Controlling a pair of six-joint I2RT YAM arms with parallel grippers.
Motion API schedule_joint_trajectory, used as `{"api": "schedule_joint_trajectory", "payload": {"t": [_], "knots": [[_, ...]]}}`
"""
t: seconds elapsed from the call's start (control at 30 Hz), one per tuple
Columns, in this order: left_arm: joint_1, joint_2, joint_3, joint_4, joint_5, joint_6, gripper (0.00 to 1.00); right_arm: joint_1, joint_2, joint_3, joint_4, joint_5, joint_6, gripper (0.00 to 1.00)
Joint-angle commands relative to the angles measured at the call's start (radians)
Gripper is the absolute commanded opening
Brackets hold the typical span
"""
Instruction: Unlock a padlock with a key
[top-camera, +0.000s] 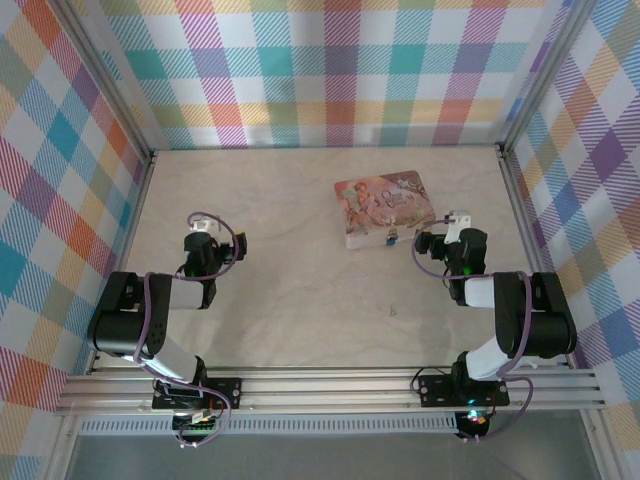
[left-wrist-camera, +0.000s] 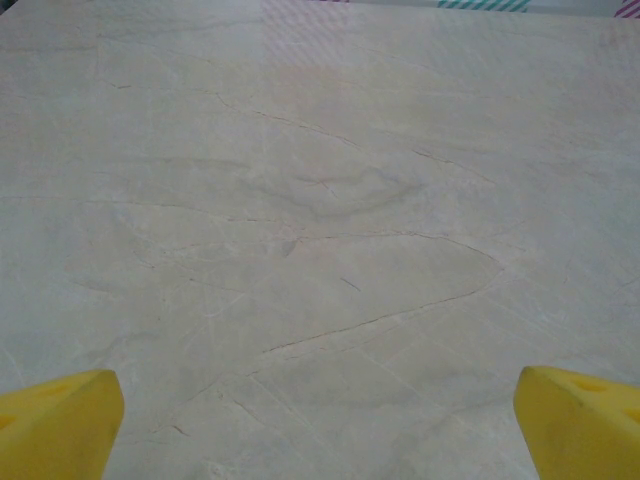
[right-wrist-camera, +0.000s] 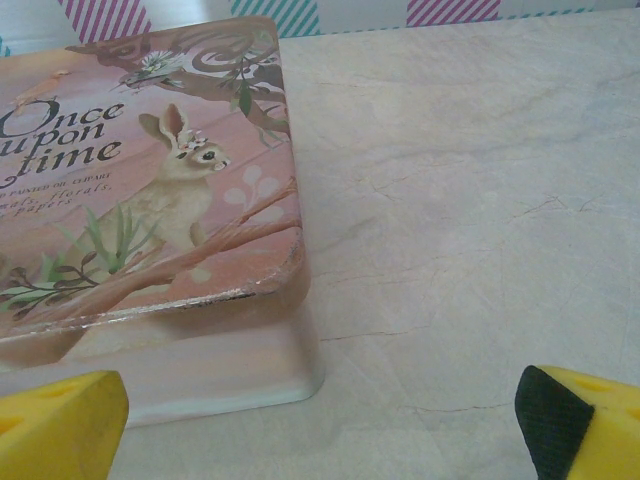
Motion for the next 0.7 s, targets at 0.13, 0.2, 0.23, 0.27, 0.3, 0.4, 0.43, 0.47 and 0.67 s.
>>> {"api": "schedule_joint_trajectory", "payload": {"t": [0.13,0.2,0.23,0.27,0.3,0.4,0.43,0.47,0.67], "knots": [[0.002,0.006,0.013,-0.006,0.014,-0.009,1.00,0.006,0.006,0.011,0.021,0.007,0.001,1.00],[0.002,0.005,0.013,-0.006,0.013,-0.009,1.00,0.007,0.006,0.011,0.021,0.007,0.003,1.00],[0.002,0.006,0.014,-0.007,0.012,-0.008,1.00,0.007,0.007,0.011,0.019,0.007,0.002,1.00],[0.001,0.005,0.014,-0.008,0.012,-0.009,1.00,0.007,0.006,0.011,0.019,0.007,0.002,1.00],[0.001,0.006,0.014,-0.007,0.012,-0.009,1.00,0.006,0.006,0.011,0.018,0.007,0.003,1.00],[0.002,0.006,0.013,-0.006,0.012,-0.008,1.00,0.006,0.006,0.011,0.019,0.007,0.002,1.00],[0.002,0.005,0.012,-0.004,0.013,-0.009,1.00,0.007,0.005,0.010,0.020,0.007,0.002,1.00],[0.001,0.002,0.008,0.001,0.012,-0.009,1.00,0.006,0.003,0.009,0.023,0.006,0.001,1.00],[0.000,-0.103,0.005,-0.067,-0.057,-0.036,1.00,0.007,-0.101,0.053,-0.143,0.021,0.005,1.00]]}}
